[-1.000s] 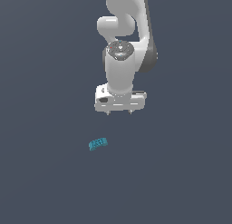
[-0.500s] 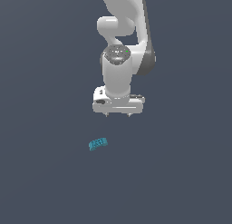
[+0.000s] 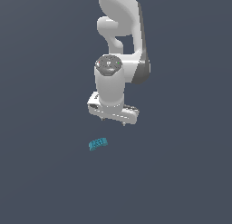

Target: Pick up the object and move it to a goal position.

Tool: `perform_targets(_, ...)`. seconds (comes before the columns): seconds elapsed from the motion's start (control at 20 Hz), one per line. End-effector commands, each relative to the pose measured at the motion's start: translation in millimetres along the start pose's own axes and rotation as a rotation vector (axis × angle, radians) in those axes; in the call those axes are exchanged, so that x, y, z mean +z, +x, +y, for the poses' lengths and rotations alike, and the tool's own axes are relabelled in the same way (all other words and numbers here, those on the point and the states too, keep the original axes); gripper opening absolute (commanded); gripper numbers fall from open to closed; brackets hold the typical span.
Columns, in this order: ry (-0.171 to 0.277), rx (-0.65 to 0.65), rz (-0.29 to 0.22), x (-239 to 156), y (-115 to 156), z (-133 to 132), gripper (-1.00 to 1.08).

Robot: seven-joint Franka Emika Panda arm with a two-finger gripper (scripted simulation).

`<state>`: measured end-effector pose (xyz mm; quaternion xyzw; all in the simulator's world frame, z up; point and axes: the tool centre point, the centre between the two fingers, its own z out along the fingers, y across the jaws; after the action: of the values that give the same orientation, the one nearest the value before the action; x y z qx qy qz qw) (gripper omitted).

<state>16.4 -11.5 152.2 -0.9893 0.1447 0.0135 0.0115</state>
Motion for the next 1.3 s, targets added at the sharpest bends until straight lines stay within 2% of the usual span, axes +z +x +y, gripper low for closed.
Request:
perform_targets(0.0, 0.002, 0.082, 0.001, 6.4, 7.7, 4.9, 1.00)
perform_targets(0.9, 0.000, 0.656, 0.019, 54.0, 58.4, 43.3, 1.00)
perform_targets(1.25, -0.002, 0.817, 0.029, 68.1, 71.2, 55.1, 1.00)
